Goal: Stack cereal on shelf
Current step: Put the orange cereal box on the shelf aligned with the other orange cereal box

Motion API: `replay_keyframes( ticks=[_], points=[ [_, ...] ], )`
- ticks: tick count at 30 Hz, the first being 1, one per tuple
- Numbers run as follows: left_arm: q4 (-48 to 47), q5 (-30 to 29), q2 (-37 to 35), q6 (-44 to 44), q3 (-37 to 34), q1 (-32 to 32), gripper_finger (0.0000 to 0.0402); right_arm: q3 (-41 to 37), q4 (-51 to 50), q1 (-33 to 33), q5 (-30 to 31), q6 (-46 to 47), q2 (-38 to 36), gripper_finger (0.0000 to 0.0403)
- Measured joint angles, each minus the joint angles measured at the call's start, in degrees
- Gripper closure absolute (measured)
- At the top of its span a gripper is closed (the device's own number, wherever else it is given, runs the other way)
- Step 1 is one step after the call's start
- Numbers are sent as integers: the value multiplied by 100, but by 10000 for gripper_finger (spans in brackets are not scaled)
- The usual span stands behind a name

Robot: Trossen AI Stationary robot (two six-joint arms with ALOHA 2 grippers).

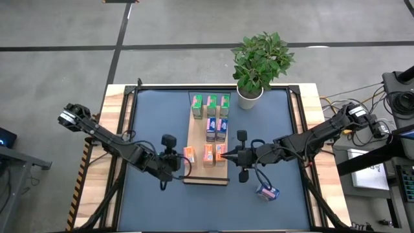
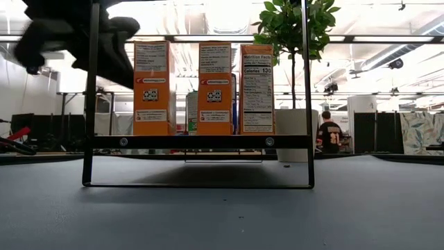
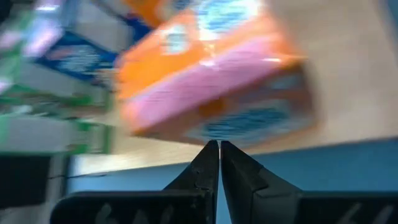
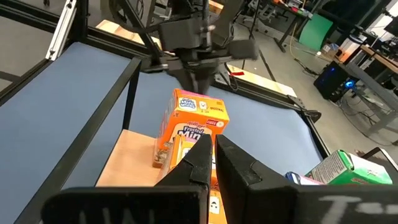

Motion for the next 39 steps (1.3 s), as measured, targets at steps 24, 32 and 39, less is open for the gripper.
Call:
replay_keyframes(
  ticks=[24,32,39],
  points=[
    [532,794,39,259,-2,330,401,2,-17,0,4,-52,0,392],
    [488,1538,52,-101,-2,328,401,2,-21,0,4,-55,0,392],
    [940,1543,173,119,-2,328,401,2,-19,0,4,-55,0,392]
  ],
)
